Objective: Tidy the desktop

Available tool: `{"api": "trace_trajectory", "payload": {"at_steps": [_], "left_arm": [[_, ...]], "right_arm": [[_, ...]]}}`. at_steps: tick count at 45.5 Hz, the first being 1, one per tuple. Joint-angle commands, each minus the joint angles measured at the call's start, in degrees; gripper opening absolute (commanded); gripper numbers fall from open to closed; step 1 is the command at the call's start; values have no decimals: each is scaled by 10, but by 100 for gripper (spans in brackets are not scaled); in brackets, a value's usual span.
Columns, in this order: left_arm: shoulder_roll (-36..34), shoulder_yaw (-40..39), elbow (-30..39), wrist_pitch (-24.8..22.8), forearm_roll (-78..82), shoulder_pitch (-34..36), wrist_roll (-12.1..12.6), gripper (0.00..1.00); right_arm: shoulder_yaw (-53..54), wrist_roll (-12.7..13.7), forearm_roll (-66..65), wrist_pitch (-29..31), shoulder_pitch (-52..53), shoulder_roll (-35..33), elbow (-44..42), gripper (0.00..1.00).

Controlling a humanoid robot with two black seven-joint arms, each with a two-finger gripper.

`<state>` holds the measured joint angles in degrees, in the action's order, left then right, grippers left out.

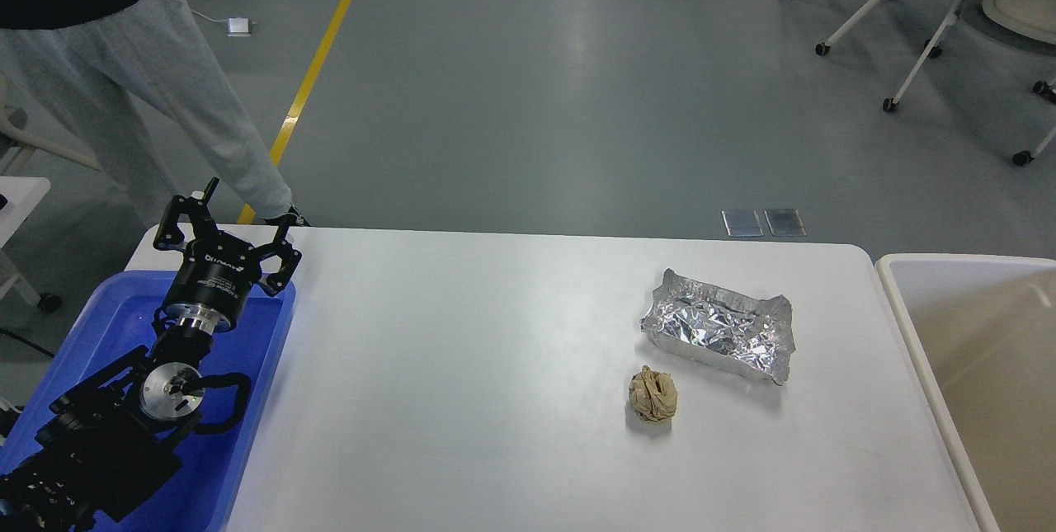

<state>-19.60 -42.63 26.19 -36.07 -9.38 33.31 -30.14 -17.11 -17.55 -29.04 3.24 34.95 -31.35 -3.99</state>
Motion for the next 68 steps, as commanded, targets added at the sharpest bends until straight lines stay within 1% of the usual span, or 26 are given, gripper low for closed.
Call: {"api": "trace_trajectory", "payload": {"at_steps": [1, 3, 5, 10, 13, 16, 22, 30, 37, 41, 50, 52, 57, 59, 64, 68], "left_arm": [[0, 0, 0, 0, 0, 0, 0, 100], [0, 0, 0, 0, 0, 0, 0, 100], [0, 0, 0, 0, 0, 0, 0, 100], [0, 0, 0, -1, 0, 1, 0, 100], [0, 0, 0, 0, 0, 0, 0, 100], [0, 0, 0, -1, 0, 1, 0, 100], [0, 0, 0, -1, 0, 1, 0, 100], [0, 0, 0, 0, 0, 0, 0, 100], [0, 0, 0, 0, 0, 0, 0, 100], [0, 0, 0, 0, 0, 1, 0, 100], [0, 0, 0, 0, 0, 1, 0, 100], [0, 0, 0, -1, 0, 0, 0, 100], [0, 0, 0, -1, 0, 1, 0, 100], [0, 0, 0, -1, 0, 1, 0, 100], [0, 0, 0, -1, 0, 1, 0, 100], [0, 0, 0, -1, 0, 1, 0, 100]], "right_arm": [[28, 7, 72, 3, 25, -4, 10, 100], [64, 6, 79, 4, 26, -9, 18, 100], [118, 3, 79, 4, 26, -24, 48, 100], [296, 3, 81, 2, 16, -81, 170, 100], [404, 3, 81, 1, -8, -92, 226, 100], [489, 3, 81, 0, -27, -101, 264, 100], [592, 1, 81, 1, -37, -102, 317, 100], [707, 1, 82, -5, -74, -91, 434, 100], [769, 1, 94, -4, -132, -58, 557, 100], [791, 1, 116, 1, -155, -25, 592, 100], [819, -2, 118, 5, -168, 50, 599, 100], [823, -11, 117, 5, -168, 64, 598, 100], [826, -54, 111, 5, -164, 97, 596, 100], [826, -64, 109, 5, -161, 105, 592, 100], [826, -68, 109, 5, -157, 111, 579, 100], [826, -68, 109, 5, -151, 130, 562, 100]]}}
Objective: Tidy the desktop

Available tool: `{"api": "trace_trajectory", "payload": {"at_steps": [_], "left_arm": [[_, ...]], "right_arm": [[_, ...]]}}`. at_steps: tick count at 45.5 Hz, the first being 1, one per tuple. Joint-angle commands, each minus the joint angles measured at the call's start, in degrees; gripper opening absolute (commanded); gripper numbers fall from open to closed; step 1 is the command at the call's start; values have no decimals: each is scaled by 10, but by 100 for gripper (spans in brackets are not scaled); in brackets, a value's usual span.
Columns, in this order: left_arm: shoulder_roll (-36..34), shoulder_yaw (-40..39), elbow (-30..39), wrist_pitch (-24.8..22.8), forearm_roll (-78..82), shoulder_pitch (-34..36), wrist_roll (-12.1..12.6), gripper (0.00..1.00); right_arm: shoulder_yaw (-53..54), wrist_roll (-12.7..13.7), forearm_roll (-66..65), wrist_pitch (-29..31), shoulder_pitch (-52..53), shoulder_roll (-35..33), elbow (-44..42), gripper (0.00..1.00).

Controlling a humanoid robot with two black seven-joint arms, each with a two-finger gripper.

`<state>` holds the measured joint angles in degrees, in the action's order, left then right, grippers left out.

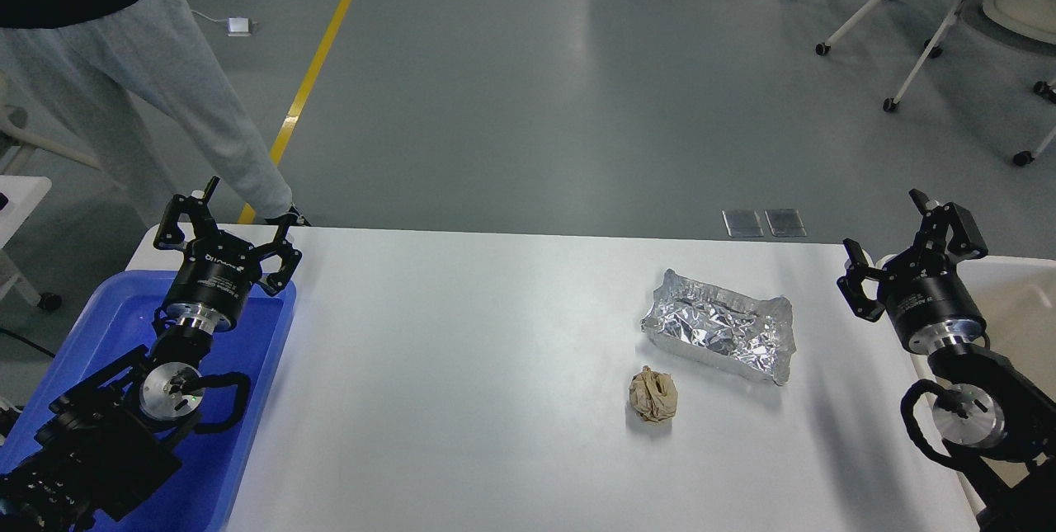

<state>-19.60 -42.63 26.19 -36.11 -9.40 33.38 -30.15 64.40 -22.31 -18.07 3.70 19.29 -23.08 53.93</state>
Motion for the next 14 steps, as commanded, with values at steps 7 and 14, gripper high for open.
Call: {"api": "trace_trajectory", "payload": {"at_steps": [7, 14], "left_arm": [[0, 0, 0, 0, 0, 0, 0, 100], [0, 0, 0, 0, 0, 0, 0, 100]], "right_arm": [[11, -21, 0, 1, 6, 51, -16, 100], [8, -20, -1, 1, 7, 50, -16, 100]]}}
